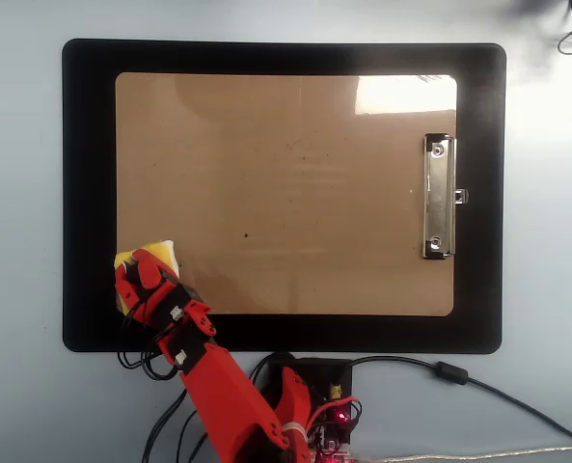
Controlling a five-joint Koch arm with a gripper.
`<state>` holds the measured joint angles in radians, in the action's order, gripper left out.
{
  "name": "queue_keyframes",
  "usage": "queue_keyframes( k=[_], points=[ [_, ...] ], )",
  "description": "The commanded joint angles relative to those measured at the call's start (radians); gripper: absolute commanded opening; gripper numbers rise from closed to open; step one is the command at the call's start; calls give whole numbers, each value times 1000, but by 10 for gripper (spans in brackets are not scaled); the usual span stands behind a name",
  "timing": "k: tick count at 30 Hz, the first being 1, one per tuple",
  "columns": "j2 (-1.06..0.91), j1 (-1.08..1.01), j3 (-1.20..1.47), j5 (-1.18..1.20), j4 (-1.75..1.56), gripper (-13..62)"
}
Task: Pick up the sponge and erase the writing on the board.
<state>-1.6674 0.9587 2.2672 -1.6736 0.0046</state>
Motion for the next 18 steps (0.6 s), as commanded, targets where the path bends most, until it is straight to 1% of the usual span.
queue_keyframes(
  k=[1,3,4,5,7,9,14,18],
  points=[
    [14,8,-43,-21,-121,49],
    [32,28,-44,-21,-150,190],
    [31,37,-44,-21,-156,226],
    [25,49,-46,-26,-150,243],
    [-20,48,-38,-29,-132,249],
    [-115,44,-38,-29,-67,249],
    [-410,6,-100,-26,341,249],
    [-555,-207,-158,11,686,250]
  ],
)
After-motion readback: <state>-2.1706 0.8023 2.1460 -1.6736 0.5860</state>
